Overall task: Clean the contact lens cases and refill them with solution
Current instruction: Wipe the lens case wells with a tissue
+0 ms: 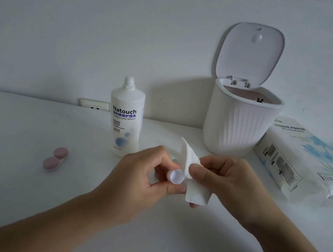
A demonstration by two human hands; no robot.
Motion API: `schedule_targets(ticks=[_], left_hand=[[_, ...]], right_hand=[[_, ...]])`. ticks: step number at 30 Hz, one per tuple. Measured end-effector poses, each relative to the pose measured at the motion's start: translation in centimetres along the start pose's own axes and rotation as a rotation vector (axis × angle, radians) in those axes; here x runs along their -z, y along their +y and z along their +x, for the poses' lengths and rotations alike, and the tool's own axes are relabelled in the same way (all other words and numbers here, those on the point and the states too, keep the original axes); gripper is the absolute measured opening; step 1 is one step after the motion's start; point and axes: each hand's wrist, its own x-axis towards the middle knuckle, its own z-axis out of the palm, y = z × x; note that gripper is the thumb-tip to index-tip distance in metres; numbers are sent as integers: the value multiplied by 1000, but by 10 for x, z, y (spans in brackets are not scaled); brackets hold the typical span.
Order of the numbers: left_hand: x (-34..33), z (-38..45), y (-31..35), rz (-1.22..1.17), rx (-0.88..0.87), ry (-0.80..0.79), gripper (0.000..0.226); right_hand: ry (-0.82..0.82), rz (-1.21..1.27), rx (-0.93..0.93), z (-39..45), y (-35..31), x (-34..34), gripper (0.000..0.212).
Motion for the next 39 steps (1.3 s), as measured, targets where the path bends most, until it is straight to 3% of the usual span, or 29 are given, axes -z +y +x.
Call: schedule_targets(ticks=[4, 6, 9, 11, 14, 18, 21, 23, 28, 32, 39], left_hand=[[8, 5, -2, -58, 86, 19, 20], [10, 6, -4, -95, 120, -14, 21], [16, 8, -9, -119, 175, -27, 20], [19, 11, -12, -149, 232, -15, 20], [21, 14, -14, -207, 294, -27, 17], [22, 14, -14, -197, 318, -68, 14], [23, 14, -16, -193, 342, -82, 14], [23, 14, -17, -206, 352, -81, 14], [23, 14, -17, -212, 354, -106, 12], [23, 15, -20, -221, 349, -93, 17], [22, 15, -22, -240, 330, -52, 17]], right_hand=[[59, 42, 25, 2, -1, -1, 24], [190, -24, 61, 3, 1, 5, 12], [427, -424, 91, 2, 8, 29, 11], [480, -749, 144, -3, 9, 43, 10], [456, -1088, 204, -10, 16, 50, 19], [349, -1350, 2, -18, 15, 44, 33], [228, -1444, -149, -20, 9, 40, 47], [193, -1465, -150, -20, 3, 35, 52], [144, -1192, 53, -13, -13, 17, 47], [18, -711, 27, 2, -20, 1, 37], [76, -304, 29, 12, -10, -17, 16]])
